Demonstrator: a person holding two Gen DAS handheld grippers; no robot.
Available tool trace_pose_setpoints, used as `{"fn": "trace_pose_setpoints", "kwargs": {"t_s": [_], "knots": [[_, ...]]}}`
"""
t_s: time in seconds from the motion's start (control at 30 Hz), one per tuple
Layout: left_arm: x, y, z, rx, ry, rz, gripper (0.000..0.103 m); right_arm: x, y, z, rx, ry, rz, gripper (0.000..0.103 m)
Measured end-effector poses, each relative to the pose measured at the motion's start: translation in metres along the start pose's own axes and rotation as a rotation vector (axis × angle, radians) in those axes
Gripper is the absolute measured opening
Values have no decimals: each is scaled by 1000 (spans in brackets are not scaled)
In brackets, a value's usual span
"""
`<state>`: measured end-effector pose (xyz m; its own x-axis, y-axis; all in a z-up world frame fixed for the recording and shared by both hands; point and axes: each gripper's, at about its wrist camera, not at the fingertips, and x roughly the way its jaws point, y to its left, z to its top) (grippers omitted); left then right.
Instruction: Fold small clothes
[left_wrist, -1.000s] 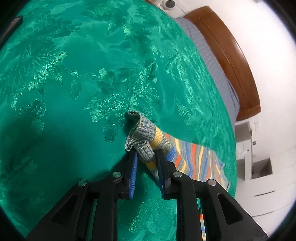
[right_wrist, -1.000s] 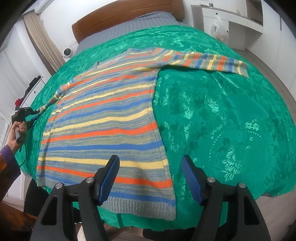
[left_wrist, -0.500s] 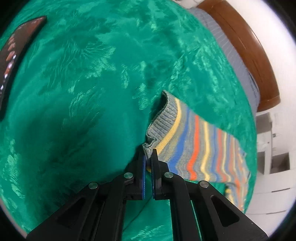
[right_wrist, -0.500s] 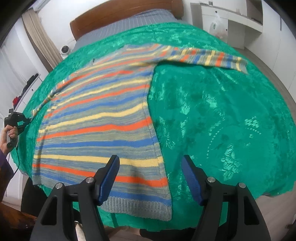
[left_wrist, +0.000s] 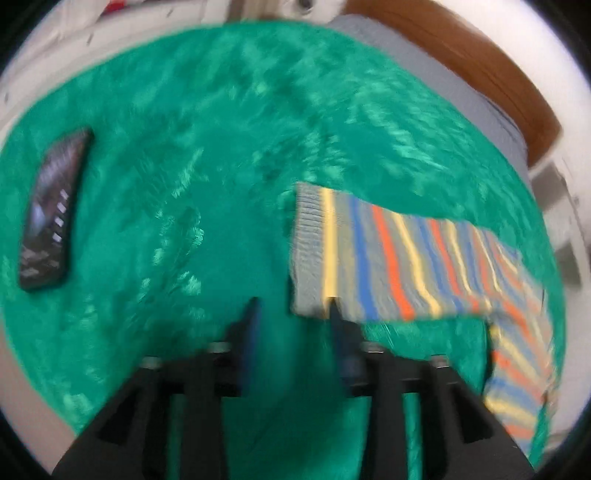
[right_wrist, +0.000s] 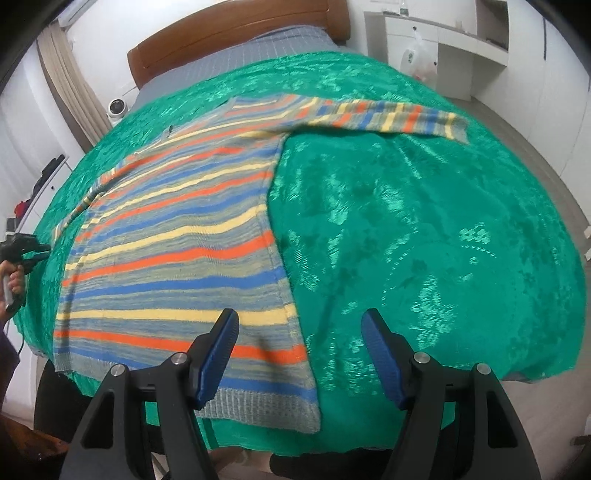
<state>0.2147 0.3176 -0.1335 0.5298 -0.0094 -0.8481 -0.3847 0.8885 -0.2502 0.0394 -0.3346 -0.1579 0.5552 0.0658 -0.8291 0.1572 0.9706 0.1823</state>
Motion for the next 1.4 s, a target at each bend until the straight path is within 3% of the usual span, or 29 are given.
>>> {"fn": "trace_pose_setpoints", "kwargs": {"t_s": [0.07,0.1,0.3,0.47,0.8,1.4], "knots": [[-20,-9,-21,65,-49,-8,81,1,0,-1,1,-1,-18,69],[-28,-15,-35,98,-60,-20,85,2,0,-1,4,1,-29,69],[-35,-43,-122,247,-19,-61,87,9,1,-8,67,1,-39,72],[-28,-64,-173,376,-44,5,97,10,10,-21,70,-12,-64,78],[-33,-63,-174,359,0,9,98,-4,4,-26,113,-65,-70,79],[-85,-83,-200,362,-122,4,98,-24,7,-41,91,-126,-71,79]]}}
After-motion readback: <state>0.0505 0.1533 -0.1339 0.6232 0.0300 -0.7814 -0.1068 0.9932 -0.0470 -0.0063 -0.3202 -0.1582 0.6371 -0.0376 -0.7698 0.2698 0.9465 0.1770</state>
